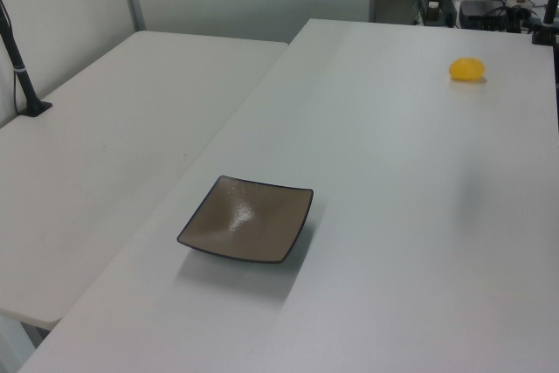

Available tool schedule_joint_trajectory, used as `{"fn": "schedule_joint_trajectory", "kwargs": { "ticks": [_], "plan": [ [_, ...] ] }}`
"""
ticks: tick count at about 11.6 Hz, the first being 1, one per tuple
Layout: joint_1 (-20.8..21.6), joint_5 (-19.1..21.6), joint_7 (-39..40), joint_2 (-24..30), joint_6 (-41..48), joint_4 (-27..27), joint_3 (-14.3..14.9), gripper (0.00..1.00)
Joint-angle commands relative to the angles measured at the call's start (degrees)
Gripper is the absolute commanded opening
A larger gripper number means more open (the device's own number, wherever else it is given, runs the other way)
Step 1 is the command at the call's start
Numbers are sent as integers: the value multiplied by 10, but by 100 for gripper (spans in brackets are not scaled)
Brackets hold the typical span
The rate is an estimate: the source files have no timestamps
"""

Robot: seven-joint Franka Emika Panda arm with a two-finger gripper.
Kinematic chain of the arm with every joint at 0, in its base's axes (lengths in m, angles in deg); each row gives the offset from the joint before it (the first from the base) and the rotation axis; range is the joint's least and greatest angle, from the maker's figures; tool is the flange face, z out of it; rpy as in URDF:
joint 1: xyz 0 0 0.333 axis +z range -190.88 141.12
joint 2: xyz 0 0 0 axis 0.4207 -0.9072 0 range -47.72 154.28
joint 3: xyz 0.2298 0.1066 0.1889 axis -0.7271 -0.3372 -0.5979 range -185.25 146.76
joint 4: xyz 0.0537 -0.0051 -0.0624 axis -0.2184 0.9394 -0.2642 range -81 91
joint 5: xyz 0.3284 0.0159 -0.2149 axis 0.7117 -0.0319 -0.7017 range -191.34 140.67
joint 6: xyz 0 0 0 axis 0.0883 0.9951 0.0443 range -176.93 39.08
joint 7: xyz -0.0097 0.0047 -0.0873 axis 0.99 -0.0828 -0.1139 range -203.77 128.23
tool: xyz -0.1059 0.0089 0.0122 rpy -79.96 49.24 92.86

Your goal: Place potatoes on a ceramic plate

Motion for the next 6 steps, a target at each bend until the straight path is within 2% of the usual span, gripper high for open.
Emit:
{"fn": "schedule_joint_trajectory", "kwargs": {
  "ticks": [1, 6],
  "plan": [
    [15, 11, 13, 9, -4, 6, 14, 100],
    [14, 8, 14, 9, -5, 7, 13, 100]
  ]
}}
